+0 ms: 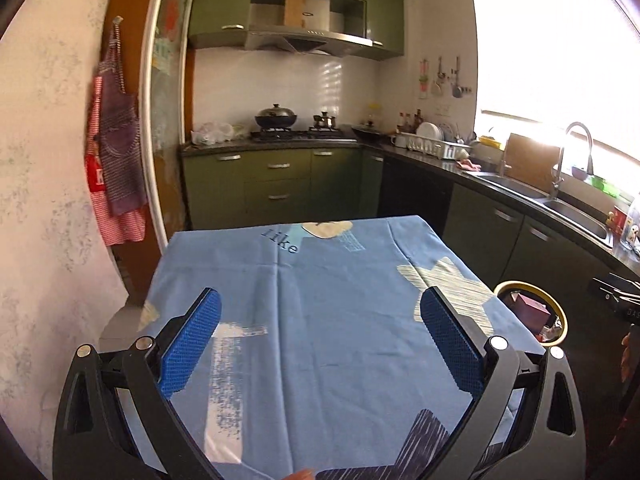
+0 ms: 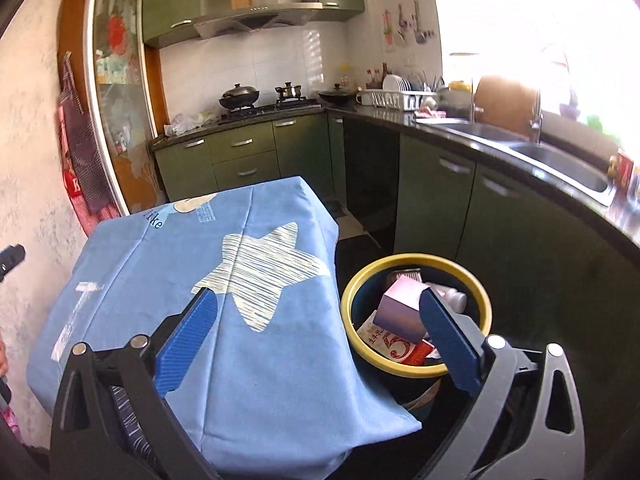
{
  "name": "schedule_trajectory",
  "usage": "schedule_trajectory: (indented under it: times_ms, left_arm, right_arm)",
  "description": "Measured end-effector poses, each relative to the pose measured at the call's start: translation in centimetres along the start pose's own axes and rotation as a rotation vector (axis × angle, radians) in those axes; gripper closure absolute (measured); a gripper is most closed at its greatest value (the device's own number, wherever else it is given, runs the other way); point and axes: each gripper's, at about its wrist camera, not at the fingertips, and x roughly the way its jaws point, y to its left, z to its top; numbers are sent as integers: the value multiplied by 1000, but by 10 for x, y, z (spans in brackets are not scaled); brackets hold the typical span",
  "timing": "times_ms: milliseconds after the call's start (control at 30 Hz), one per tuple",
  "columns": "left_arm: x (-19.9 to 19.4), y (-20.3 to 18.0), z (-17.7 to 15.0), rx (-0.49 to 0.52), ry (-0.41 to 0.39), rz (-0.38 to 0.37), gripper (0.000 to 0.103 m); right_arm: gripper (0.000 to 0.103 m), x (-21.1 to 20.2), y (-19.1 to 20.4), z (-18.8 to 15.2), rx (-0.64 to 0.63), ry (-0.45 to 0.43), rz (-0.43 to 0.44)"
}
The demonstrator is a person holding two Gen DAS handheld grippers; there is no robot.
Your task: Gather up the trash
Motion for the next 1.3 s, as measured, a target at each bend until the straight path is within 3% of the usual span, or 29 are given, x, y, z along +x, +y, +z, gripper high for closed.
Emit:
schedule_trajectory:
  times_ms: [133,400,1300]
  left_arm:
    - [-34,16,-1,-12,-53,41,5]
    - [-66,9,-6,-21,-63,-7,5]
    - [-51,-8,-5,3,-29,-15,5]
  right_arm:
    - [7,-24,11,1,-18,-30,-4]
    - [7,-46,16,-5,-27,-71,-6]
    - [7,-43,14,-8,-19,-63,3]
